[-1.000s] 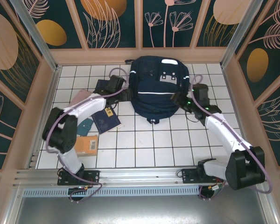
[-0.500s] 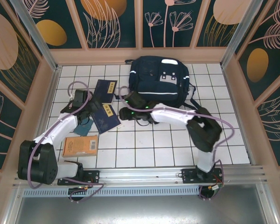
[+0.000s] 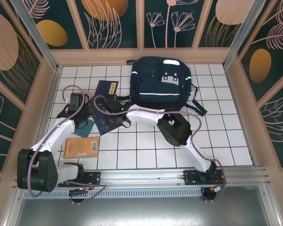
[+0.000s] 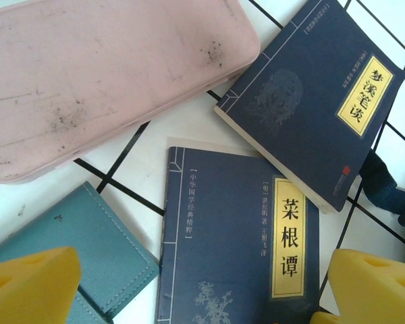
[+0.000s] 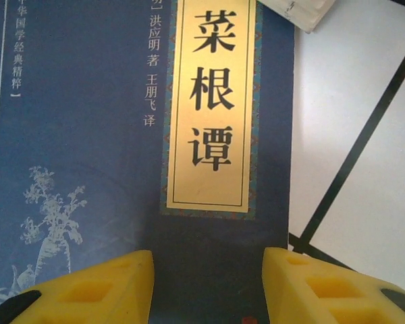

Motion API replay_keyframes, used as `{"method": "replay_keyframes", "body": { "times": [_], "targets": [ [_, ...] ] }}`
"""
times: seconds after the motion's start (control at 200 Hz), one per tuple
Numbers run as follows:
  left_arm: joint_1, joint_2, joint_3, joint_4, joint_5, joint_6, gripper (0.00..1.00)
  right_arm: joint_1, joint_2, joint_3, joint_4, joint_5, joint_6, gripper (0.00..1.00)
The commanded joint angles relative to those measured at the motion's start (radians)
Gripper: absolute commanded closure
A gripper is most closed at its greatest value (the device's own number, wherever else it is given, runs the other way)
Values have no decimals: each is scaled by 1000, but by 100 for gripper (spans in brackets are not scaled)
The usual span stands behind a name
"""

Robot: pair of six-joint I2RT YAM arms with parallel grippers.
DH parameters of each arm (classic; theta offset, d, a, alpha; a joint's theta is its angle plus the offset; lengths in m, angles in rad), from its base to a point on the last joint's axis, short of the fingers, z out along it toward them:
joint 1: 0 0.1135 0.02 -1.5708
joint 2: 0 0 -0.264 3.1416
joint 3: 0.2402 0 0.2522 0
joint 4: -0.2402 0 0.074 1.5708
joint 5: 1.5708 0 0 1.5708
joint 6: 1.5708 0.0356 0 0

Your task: Pack the student bag

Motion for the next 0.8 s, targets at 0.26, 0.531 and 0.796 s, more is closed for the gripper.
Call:
{"method": "replay_keyframes", "body": {
  "times": [0.26,0.531,0.796],
  "targets": [
    [8,-4,4,17,69,-2,6,57,-59,-259,-111,189,-49,54],
    [5,-23,-62,43,194,0,9,80,-364,-712,-46,-3,70,54],
    [-70,-135,-143,14,251,-91,13,38,-535,-682,-24,-84,164,49]
  ]
}}
